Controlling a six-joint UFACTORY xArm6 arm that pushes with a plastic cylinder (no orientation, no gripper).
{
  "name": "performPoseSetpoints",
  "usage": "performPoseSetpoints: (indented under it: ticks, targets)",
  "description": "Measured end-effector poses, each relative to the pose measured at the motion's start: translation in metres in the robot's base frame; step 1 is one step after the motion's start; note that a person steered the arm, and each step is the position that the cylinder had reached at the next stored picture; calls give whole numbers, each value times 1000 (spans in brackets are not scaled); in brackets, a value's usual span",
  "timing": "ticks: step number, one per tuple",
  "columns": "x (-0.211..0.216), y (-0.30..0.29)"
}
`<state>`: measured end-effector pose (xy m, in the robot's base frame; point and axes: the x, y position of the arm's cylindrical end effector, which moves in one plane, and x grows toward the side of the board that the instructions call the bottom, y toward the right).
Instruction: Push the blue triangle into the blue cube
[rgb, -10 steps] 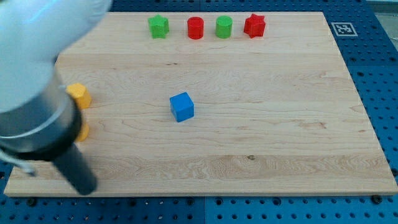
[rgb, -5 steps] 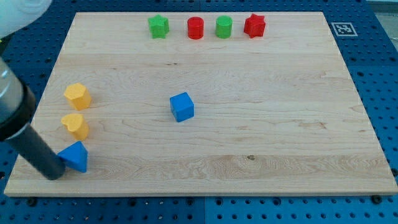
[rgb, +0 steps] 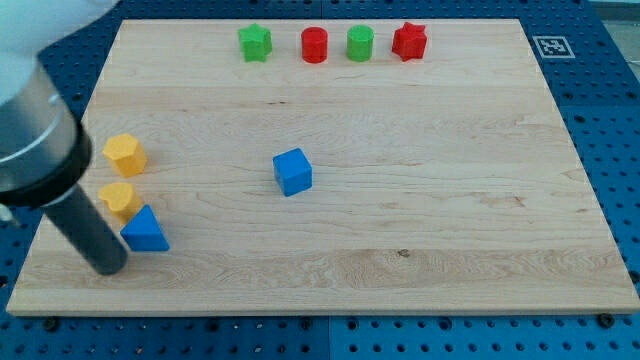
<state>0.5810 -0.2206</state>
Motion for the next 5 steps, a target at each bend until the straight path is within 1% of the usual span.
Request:
performPoseSetpoints:
  ticks: [3, 4, 5]
  targets:
    - [0, 6]
    - [-6, 6]
    - [-22, 8]
